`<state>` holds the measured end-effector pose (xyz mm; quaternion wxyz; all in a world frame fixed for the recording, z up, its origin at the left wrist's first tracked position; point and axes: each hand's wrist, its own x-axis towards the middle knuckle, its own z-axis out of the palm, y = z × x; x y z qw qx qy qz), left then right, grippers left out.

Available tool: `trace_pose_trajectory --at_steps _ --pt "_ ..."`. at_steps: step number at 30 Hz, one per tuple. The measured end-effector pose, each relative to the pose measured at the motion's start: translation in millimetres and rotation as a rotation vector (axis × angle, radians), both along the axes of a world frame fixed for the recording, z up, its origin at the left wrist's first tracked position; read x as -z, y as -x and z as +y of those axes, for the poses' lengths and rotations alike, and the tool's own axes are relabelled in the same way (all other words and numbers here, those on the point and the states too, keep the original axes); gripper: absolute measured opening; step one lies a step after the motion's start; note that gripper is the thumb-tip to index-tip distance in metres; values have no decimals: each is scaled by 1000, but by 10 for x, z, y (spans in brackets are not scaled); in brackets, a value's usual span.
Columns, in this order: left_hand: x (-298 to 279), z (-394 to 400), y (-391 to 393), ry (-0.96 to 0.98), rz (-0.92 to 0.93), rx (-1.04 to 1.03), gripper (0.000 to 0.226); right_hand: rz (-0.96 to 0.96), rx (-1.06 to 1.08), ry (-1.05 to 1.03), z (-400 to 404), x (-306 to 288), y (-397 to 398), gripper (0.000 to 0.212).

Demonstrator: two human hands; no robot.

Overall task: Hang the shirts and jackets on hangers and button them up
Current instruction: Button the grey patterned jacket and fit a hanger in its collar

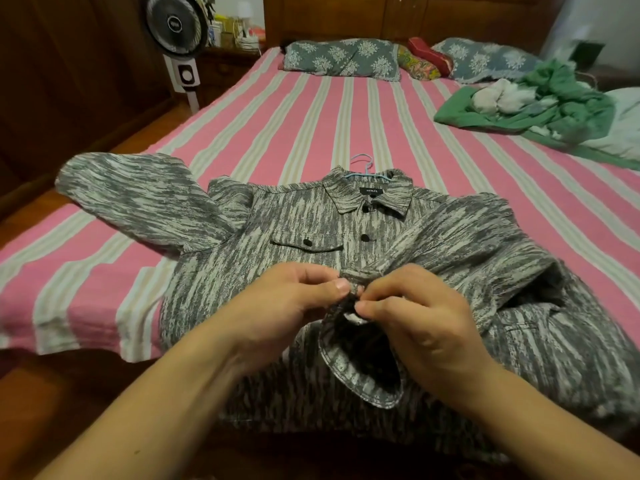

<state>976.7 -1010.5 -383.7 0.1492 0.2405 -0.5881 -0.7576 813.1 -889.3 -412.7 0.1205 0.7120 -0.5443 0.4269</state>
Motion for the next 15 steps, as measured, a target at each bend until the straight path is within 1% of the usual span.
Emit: trace_pose_trajectory --at_steps 2,4,6,9,12,15 --pt "-20 -16 -17 7 12 23 17 -51 14 7 2 3 0 18" --pt "-29 -23 -22 0 25 30 6 -56 -3 14 2 -10 -4 21" --pt "-15 -31 -21 11 23 40 8 -43 -31 10 13 -47 -2 23" --pt "13 -67 -34 62 6 107 17 -6 -37 -14 26 -88 3 18" --pt "33 -136 -66 114 -18 197 9 22 -35 -10 9 -120 -1 17" --pt "45 -171 -74 120 -23 204 2 68 -44 -42 -13 -131 17 13"
